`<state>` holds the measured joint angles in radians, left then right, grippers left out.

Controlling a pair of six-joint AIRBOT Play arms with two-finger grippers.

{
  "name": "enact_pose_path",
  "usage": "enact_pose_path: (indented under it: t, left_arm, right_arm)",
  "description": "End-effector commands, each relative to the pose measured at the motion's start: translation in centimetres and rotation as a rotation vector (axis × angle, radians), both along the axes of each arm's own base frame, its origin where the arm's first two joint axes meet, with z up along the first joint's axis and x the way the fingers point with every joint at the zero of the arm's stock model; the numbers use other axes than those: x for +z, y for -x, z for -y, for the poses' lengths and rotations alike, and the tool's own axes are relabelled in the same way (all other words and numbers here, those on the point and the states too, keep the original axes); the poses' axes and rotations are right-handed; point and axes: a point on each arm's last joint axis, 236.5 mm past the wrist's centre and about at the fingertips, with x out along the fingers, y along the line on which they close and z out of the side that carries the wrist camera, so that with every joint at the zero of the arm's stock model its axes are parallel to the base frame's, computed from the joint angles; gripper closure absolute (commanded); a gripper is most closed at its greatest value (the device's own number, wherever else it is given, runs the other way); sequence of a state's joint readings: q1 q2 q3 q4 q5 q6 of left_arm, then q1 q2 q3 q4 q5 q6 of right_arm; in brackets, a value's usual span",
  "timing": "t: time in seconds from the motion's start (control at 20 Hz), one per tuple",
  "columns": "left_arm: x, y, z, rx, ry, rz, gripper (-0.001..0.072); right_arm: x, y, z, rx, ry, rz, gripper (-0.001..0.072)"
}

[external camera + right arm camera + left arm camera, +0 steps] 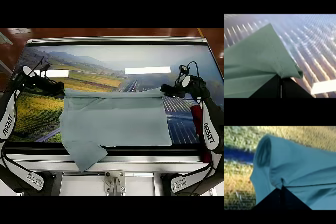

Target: Fold the shirts.

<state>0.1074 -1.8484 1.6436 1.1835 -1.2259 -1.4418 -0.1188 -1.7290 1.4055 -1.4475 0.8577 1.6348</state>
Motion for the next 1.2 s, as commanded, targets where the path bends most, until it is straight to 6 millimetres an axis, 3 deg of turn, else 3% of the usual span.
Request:
enact_pose_path:
  t: [0.0, 0.15, 0.5, 0.55, 0.6, 0.65, 0.7, 0.8, 0.9, 1.0, 1.15]
  left_arm:
    - [-0.6, 7.7, -0.6, -0.102, -0.036, -0.317, 0.0673]
    - [-0.6, 8.1, -0.7, -0.1, -0.04, -0.335, 0.0673]
    - [-1.7, 9.6, 0.4, -0.076, -0.015, -0.415, 0.0672]
    - [-1.7, 9.6, 0.3, -0.075, -0.013, -0.419, 0.0668]
    - [-1.5, 9.9, 0.3, -0.078, -0.011, -0.429, 0.0565]
    - [-1.2, 10.4, 0.1, -0.082, -0.007, -0.452, 0.0342]
    - [-0.8, 11.1, -0.1, -0.086, -0.002, -0.478, 0.0189]
    - [0.9, 12.4, -1.1, -0.098, 0.013, -0.502, 0.0154]
    - [3.3, 14.3, -2.1, -0.148, 0.028, -0.5, 0.0163]
    - [4.4, 16.7, -2.9, -0.104, 0.032, -0.458, 0.0164]
    - [2.1, 24.3, -2.7, -0.011, 0.089, -0.461, 0.0162]
  right_arm:
    - [-1.1, 6.0, 0.0, 0.033, -0.037, -0.25, 0.0653]
    - [-1.2, 7.4, -0.6, 0.046, -0.049, -0.311, 0.0652]
    - [-1.2, 7.5, -0.9, -0.007, -0.064, -0.318, 0.0651]
    - [-1.2, 7.4, -1.1, -0.014, -0.079, -0.317, 0.059]
    - [-1.1, 7.5, -1.4, -0.014, -0.091, -0.32, 0.0351]
    - [-1.0, 7.7, -1.7, 0.002, -0.098, -0.328, 0.012]
    - [-0.7, 8.5, -1.7, 0.035, -0.096, -0.353, 0.0113]
    - [0.9, 11.5, 0.0, 0.1, -0.025, -0.443, 0.0113]
    - [3.2, 15.3, 3.3, 0.139, 0.069, -0.559, 0.0117]
    - [5.6, 18.5, 4.6, 0.128, -0.011, -0.594, 0.0117]
    - [7.1, 20.8, 6.6, -0.019, -0.134, -0.467, 0.0116]
